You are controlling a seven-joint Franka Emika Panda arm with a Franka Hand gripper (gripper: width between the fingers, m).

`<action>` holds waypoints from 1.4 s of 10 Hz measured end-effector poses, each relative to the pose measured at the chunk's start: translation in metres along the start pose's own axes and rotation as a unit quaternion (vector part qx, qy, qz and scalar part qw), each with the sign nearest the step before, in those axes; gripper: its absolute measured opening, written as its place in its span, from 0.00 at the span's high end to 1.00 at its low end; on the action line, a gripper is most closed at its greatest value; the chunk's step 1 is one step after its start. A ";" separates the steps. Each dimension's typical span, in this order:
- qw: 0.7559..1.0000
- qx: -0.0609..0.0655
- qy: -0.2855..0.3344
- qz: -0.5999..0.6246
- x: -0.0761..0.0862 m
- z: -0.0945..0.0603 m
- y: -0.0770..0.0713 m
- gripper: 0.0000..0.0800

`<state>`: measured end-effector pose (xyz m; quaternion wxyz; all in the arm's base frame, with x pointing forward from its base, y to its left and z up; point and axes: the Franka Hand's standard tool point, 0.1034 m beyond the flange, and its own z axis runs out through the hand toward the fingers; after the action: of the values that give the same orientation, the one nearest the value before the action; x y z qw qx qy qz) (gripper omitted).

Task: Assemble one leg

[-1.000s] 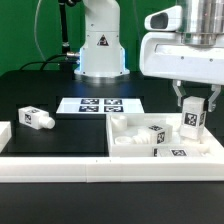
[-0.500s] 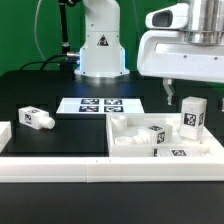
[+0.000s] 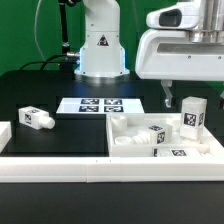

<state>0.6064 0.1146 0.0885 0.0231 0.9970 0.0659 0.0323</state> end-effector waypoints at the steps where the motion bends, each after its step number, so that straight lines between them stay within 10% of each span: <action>1: 0.999 0.000 0.000 -0.051 0.000 0.000 0.000 0.19; 5: 0.978 -0.009 -0.002 -0.207 0.000 0.000 0.000 0.19; 9: 0.981 -0.009 -0.002 -0.194 0.000 0.000 0.000 0.64; 14: 0.999 -0.008 0.006 -0.040 0.002 0.001 -0.002 0.64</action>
Offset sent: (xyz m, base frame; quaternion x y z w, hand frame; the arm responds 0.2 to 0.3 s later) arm -0.0010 0.0023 0.0022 -0.0091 -0.0103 -0.2423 0.9701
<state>0.6082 0.1165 0.0879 0.0320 0.9932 0.1057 0.0379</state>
